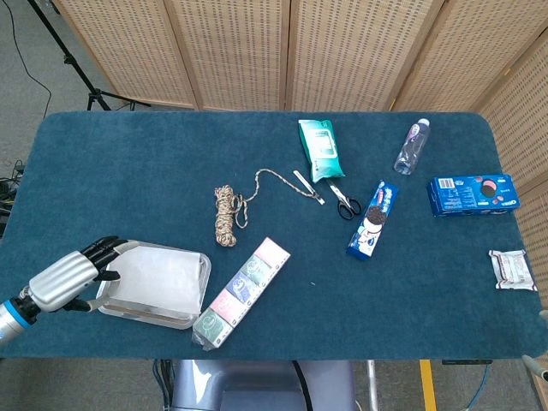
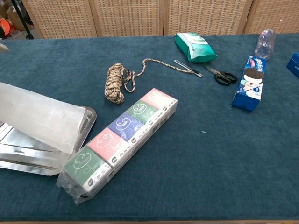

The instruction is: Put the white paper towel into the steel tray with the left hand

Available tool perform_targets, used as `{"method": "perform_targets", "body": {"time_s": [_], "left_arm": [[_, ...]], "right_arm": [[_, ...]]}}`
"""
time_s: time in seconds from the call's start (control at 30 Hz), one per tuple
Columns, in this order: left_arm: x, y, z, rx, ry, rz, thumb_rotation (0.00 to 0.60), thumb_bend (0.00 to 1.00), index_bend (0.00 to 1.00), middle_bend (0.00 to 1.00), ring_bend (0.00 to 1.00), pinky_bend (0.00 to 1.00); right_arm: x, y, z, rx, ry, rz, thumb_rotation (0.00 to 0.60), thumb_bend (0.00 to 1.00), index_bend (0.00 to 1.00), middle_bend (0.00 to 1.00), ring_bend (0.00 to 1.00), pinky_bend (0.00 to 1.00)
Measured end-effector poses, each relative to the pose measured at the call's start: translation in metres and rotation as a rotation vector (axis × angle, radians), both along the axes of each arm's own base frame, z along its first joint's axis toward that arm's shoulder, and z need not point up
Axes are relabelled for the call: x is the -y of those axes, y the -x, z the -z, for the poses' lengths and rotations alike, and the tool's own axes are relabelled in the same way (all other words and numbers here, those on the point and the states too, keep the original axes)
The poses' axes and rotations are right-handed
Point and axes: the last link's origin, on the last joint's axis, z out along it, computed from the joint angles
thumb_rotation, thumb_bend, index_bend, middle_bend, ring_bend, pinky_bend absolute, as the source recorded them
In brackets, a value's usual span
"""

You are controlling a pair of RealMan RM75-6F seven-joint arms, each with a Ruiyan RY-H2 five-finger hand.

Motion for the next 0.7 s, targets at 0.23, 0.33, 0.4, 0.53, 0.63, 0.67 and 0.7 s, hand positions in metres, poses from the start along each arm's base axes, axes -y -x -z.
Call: {"method": "perform_targets", "body": {"time_s": [0.23, 0.33, 0.4, 0.53, 0.63, 0.67, 0.7], "left_arm": [[0.001, 0.008, -0.005, -0.050, 0.017, -0.019, 0.600, 0.51, 0.87, 0.06, 0.00, 0.02], [0.001, 0.012, -0.005, -0.080, 0.026, -0.019, 0.600, 0.50, 0.87, 0.06, 0.00, 0.02], [0.000, 0.013, -0.005, -0.091, 0.027, -0.017, 0.600, 0.49, 0.87, 0.06, 0.00, 0.02], [-0.002, 0.015, -0.007, -0.104, 0.026, -0.015, 0.600, 0.48, 0.83, 0.06, 0.00, 0.02], [-0.003, 0.017, -0.010, -0.112, 0.027, -0.011, 0.600, 0.47, 0.78, 0.06, 0.00, 0.02], [-0.003, 0.017, -0.010, -0.116, 0.027, -0.011, 0.600, 0.46, 0.76, 0.06, 0.00, 0.02], [-0.003, 0.017, -0.011, -0.118, 0.028, -0.011, 0.600, 0.44, 0.73, 0.06, 0.00, 0.02]], "right_arm": [[0.001, 0.000, 0.001, -0.001, -0.002, -0.002, 0.600, 0.09, 0.31, 0.00, 0.00, 0.00], [0.001, 0.000, 0.001, -0.001, 0.003, -0.004, 0.600, 0.09, 0.31, 0.00, 0.00, 0.00], [0.001, 0.000, 0.000, -0.001, 0.009, -0.006, 0.600, 0.09, 0.31, 0.00, 0.00, 0.00], [0.001, 0.000, -0.001, 0.000, 0.021, -0.012, 0.600, 0.09, 0.31, 0.00, 0.00, 0.00], [0.001, 0.000, 0.000, -0.001, 0.021, -0.011, 0.600, 0.09, 0.31, 0.00, 0.00, 0.00], [0.001, 0.000, 0.000, -0.002, 0.022, -0.011, 0.600, 0.09, 0.31, 0.00, 0.00, 0.00], [0.001, 0.000, 0.000, -0.001, 0.022, -0.012, 0.600, 0.09, 0.31, 0.00, 0.00, 0.00]]}}
